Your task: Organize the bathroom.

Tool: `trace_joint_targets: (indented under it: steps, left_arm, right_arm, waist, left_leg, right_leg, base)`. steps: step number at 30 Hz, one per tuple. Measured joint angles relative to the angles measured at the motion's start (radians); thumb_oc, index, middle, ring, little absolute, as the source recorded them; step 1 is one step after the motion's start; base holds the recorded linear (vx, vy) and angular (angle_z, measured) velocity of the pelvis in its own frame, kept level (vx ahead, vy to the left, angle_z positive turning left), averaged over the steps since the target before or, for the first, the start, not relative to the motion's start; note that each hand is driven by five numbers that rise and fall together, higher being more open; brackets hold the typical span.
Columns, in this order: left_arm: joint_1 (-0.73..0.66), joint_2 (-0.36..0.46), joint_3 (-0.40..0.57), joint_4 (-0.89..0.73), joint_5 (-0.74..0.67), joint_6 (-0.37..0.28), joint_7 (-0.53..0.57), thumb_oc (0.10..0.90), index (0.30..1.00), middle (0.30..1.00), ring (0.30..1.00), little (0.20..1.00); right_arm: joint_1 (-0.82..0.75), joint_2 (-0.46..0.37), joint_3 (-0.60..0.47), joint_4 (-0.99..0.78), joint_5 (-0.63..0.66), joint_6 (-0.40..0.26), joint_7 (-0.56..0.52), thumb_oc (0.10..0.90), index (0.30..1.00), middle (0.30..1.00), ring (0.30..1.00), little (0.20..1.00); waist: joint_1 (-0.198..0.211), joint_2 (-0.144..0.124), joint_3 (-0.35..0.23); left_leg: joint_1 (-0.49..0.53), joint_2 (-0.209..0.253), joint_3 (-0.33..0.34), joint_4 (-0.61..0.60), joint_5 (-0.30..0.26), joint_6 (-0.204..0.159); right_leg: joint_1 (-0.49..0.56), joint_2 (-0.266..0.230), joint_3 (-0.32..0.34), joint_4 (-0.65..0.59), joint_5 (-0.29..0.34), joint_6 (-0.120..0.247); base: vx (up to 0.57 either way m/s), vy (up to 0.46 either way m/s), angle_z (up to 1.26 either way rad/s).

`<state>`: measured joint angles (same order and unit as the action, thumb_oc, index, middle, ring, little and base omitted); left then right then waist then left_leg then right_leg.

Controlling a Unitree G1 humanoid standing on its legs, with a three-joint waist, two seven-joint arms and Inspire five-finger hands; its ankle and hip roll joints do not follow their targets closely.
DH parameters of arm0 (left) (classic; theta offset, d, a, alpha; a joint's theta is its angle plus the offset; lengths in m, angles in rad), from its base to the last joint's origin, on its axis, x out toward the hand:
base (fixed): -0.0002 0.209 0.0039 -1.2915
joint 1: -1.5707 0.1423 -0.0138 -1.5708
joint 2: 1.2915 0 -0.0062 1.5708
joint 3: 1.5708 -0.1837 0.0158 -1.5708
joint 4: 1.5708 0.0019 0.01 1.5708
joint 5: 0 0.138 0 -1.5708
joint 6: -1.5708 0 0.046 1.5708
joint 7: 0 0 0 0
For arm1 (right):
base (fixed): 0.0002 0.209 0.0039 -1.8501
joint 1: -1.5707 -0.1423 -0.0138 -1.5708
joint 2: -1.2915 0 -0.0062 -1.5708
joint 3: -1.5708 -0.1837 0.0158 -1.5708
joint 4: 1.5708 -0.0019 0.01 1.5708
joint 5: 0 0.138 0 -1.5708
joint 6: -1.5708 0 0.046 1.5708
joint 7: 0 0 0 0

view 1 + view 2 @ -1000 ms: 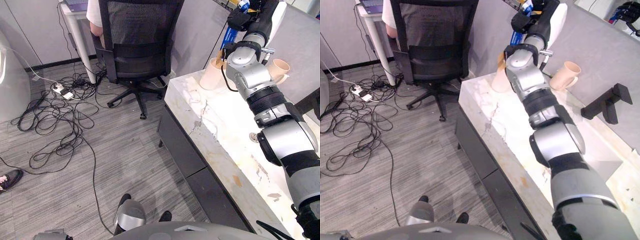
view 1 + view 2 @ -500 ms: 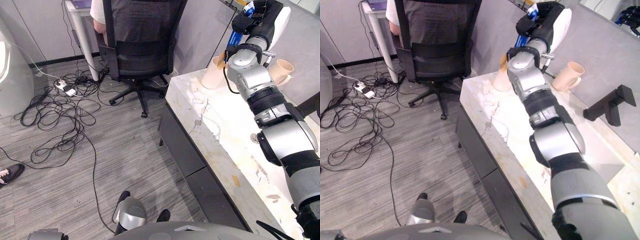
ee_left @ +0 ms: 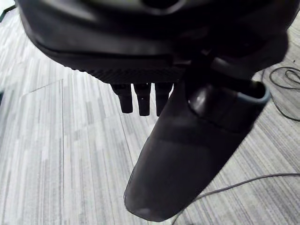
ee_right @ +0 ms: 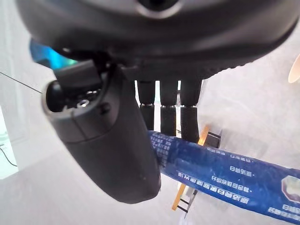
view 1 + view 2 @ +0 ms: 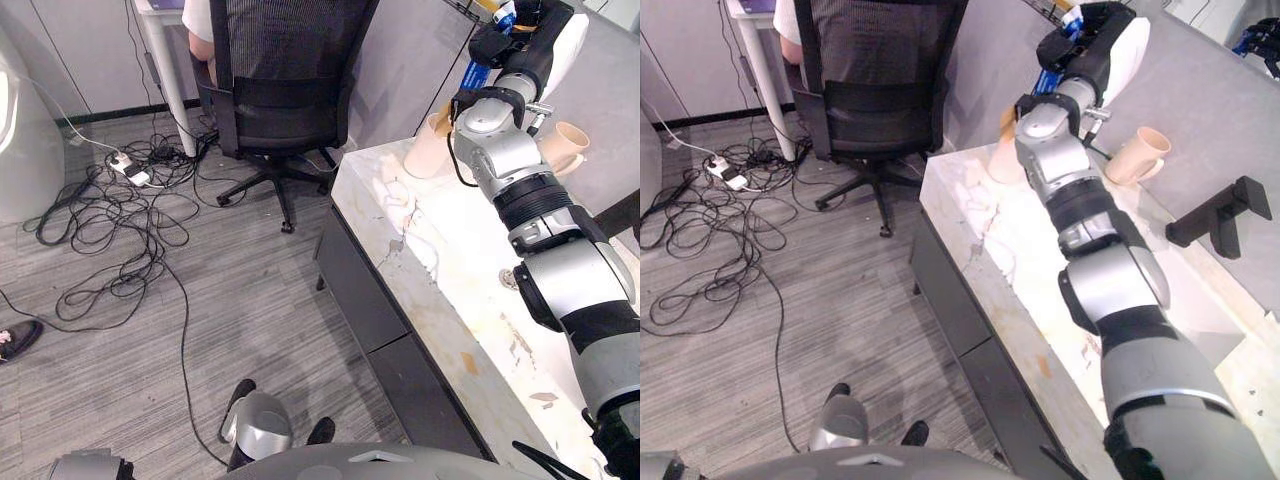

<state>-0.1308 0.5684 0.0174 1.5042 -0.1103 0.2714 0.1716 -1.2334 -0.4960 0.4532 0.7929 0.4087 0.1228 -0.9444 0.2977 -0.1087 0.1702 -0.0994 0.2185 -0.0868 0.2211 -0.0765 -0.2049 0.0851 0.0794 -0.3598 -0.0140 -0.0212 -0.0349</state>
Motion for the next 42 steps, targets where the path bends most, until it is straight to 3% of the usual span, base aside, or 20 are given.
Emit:
trace_joint_targets:
  steps: [5, 10, 18, 19, 20, 21, 34, 42]
  left_arm:
    - [-0.038, 0.012, -0.002, -0.001, 0.0, 0.009, -0.001, 0.8, 0.9, 0.9, 0.9, 0.9]
    - [-0.056, 0.022, -0.002, -0.001, -0.001, 0.014, -0.001, 0.8, 0.9, 0.9, 0.9, 0.9]
    - [-0.071, 0.022, -0.004, -0.003, -0.012, 0.019, 0.002, 0.8, 0.9, 0.9, 0.9, 0.9]
    - [-0.075, 0.022, -0.005, -0.003, -0.019, 0.02, 0.002, 0.8, 0.9, 0.9, 0.9, 0.9]
    - [-0.075, 0.022, -0.005, -0.003, -0.019, 0.02, 0.002, 0.8, 0.9, 0.9, 0.9, 0.9]
    - [-0.079, 0.022, -0.01, -0.003, -0.022, 0.021, 0.003, 0.8, 0.9, 0.9, 0.9, 0.9]
    - [-0.099, 0.023, -0.01, -0.002, -0.039, 0.043, 0.005, 0.8, 0.9, 0.9, 0.9, 0.9]
    - [-0.075, 0.0, -0.021, -0.012, -0.039, 0.061, 0.001, 0.8, 0.9, 0.9, 0.9, 0.9]
  right_arm:
    - [-0.005, 0.014, 0.0, 0.0, 0.0, -0.029, -0.026, 0.4, 0.3, 0.3, 0.3, 0.3]
    - [-0.013, 0.015, 0.0, 0.003, 0.0, -0.05, -0.038, 0.4, 0.3, 0.3, 0.3, 0.3]
    - [-0.014, 0.018, -0.001, 0.019, 0.001, -0.05, -0.044, 0.4, 0.3, 0.3, 0.3, 0.3]
    - [-0.013, 0.024, 0.0, 0.02, 0.001, -0.05, -0.044, 0.504, 0.455, 0.455, 0.455, 0.455]
    - [-0.013, 0.024, 0.0, 0.02, 0.001, -0.05, -0.044, 0.504, 0.455, 0.455, 0.455, 0.455]
    - [-0.013, 0.025, 0.0, 0.02, 0.001, -0.05, -0.043, 0.8, 0.9, 0.9, 0.9, 0.9]
    - [-0.016, 0.026, 0.001, 0.066, 0.044, -0.05, 0.0, 0.8, 0.9, 0.9, 0.9, 0.9]
    - [-0.006, 0.054, 0.026, 0.054, 0.038, -0.041, 0.103, 0.8, 0.9, 0.9, 0.9, 0.9]
  waist:
    - [0.0, -0.001, 0.021]
    - [0.001, 0.022, 0.067]
    - [0.001, 0.026, 0.072]
    - [-0.001, 0.026, 0.072]
    - [-0.001, 0.026, 0.072]
    - [-0.003, 0.027, 0.072]
    - [-0.018, 0.021, 0.07]
    - [-0.061, 0.016, 0.067]
  left_leg:
    - [-0.06, 0.01, -0.024, 0.034, 0.002, -0.004]
    - [-0.088, 0.018, -0.029, 0.037, 0.012, -0.004]
    - [-0.103, 0.019, -0.028, 0.04, 0.012, -0.004]
    - [-0.105, 0.019, -0.025, 0.04, 0.012, -0.004]
    - [-0.105, 0.019, -0.025, 0.04, 0.012, -0.004]
    - [-0.104, 0.019, -0.025, 0.038, 0.012, -0.004]
    - [-0.088, 0.021, -0.012, 0.04, 0.009, -0.005]
    - [-0.044, 0.013, 0.033, 0.036, 0.005, 0.008]
  right_leg:
    - [-0.054, 0.009, -0.015, 0.039, -0.008, -0.01]
    - [-0.087, 0.01, -0.019, 0.064, -0.007, -0.012]
    - [-0.099, 0.01, -0.023, 0.064, -0.008, -0.015]
    - [-0.102, 0.009, -0.023, 0.064, -0.007, -0.016]
    - [-0.102, 0.009, -0.023, 0.064, -0.007, -0.016]
    - [-0.102, 0.009, -0.023, 0.064, -0.007, -0.016]
    - [-0.092, 0.007, -0.01, 0.065, -0.003, -0.022]
    - [-0.072, -0.01, 0.025, 0.065, 0.005, -0.022]
  base:
    - [-0.11, -0.047, 0.06]
    - [-0.04, -0.01, 0.02]
    - [-0.01, -0.01, 0.01]
    - [0.0, 0.0, 0.0]
    - [0.0, 0.0, 0.0]
    - [0.0, 0.0, 0.0]
    - [-0.01, 0.013, -0.02]
    - [-0.01, 0.077, -0.13]
